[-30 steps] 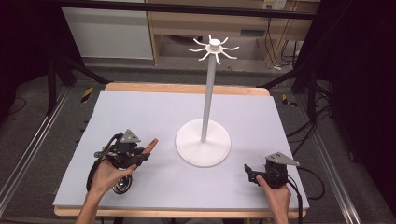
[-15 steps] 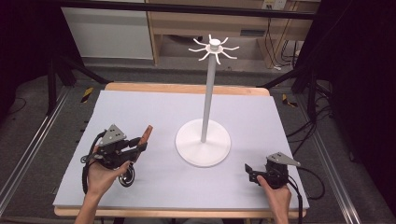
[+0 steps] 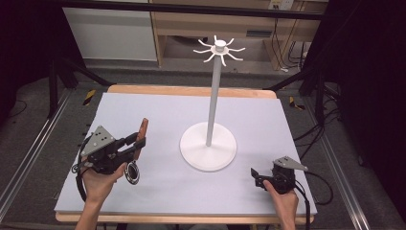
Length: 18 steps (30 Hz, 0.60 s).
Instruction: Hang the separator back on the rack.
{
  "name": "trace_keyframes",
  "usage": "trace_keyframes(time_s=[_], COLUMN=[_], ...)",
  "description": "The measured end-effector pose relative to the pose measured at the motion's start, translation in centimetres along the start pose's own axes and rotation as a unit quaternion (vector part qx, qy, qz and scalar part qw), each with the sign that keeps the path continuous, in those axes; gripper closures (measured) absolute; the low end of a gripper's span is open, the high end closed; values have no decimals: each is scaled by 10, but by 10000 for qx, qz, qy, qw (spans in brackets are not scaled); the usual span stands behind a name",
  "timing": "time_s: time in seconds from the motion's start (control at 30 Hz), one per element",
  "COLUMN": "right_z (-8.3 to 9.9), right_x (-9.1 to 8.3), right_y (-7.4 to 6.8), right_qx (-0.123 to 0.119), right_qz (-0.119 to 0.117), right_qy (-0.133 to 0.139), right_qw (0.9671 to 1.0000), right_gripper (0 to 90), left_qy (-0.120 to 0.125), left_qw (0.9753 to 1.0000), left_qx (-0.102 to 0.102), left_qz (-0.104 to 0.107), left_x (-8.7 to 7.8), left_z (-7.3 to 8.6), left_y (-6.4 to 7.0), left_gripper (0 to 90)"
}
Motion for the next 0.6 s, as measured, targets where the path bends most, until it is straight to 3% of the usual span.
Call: trace_keyframes(time_s=[0.43,0.6], right_z=[0,0], right_x=[-1,1], right_y=[-1,0], right_qx=[-14,-8], right_qz=[-51,-24], right_qy=[15,5], right_qw=[10000,10000], right_gripper=[56,56], left_qy=[328,494], left_qw=[9994,9987], left_qx=[-43,46], left_qz=[45,120], left_x=[-4,-6], left_z=[-21,-40], left_y=[5,12], left_gripper=[675,675])
Point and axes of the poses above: each handheld gripper's, and its own axes: x roughly forward along the jaws, z roughly out of its underside, y roughly to its right, the point moved 3 cm from there along x, roughly forward along the jaws, and after that the axes turned 6 degrees about -y, right-handed, at the moved point
